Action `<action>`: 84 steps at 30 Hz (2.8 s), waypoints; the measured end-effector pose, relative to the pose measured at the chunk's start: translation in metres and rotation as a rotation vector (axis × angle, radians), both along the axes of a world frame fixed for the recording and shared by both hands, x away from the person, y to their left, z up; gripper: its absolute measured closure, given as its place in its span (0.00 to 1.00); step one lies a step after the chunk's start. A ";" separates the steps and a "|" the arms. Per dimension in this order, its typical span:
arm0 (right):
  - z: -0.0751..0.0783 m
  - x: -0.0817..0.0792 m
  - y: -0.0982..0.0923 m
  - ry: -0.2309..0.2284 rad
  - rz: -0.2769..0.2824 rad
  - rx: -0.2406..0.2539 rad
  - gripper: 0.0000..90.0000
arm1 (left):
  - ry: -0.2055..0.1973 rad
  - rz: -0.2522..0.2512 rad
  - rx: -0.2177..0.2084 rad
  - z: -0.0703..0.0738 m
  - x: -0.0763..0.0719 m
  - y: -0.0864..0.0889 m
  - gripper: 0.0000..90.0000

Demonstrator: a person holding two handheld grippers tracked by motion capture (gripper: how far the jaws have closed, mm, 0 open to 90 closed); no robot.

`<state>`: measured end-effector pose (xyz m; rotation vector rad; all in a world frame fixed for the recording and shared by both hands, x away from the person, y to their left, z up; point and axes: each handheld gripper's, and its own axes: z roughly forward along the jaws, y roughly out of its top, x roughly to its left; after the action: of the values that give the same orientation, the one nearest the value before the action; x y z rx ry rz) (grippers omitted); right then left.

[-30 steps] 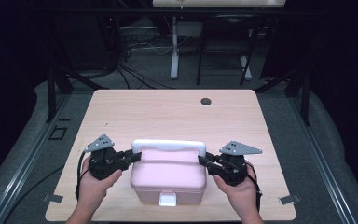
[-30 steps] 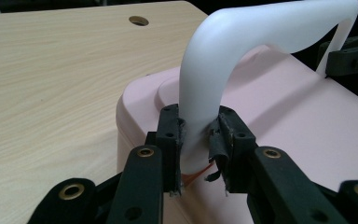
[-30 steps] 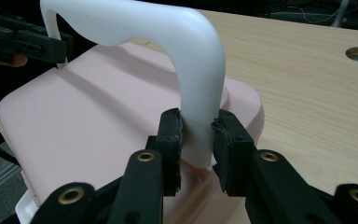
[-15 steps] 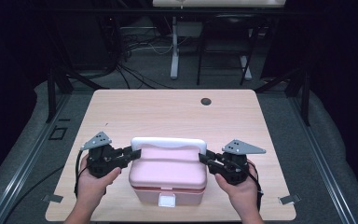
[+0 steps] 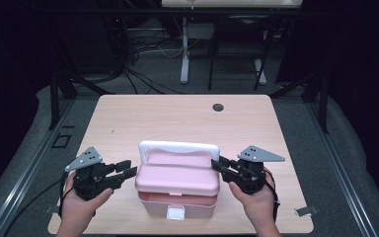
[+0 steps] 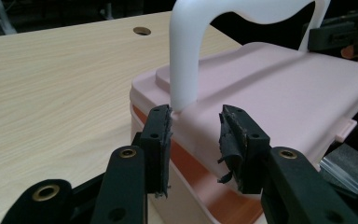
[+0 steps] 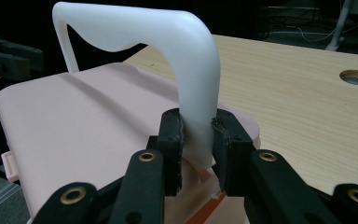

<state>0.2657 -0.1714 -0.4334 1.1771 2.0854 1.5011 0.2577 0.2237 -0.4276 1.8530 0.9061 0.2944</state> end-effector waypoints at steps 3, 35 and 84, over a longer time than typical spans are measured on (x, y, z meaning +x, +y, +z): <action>0.001 0.000 0.000 -0.003 -0.002 -0.004 0.82 | 0.003 -0.001 0.005 -0.004 -0.006 0.003 0.71; 0.000 0.000 -0.003 -0.003 -0.009 0.019 0.77 | -0.010 -0.031 0.044 -0.027 -0.023 -0.005 0.71; -0.051 -0.009 0.002 0.120 -0.073 -0.121 0.59 | -0.122 -0.005 0.011 0.030 0.009 -0.020 0.73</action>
<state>0.2567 -0.1693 -0.4841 1.3113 2.1511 1.2818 0.2662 0.2038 -0.3977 1.8261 0.8171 0.4058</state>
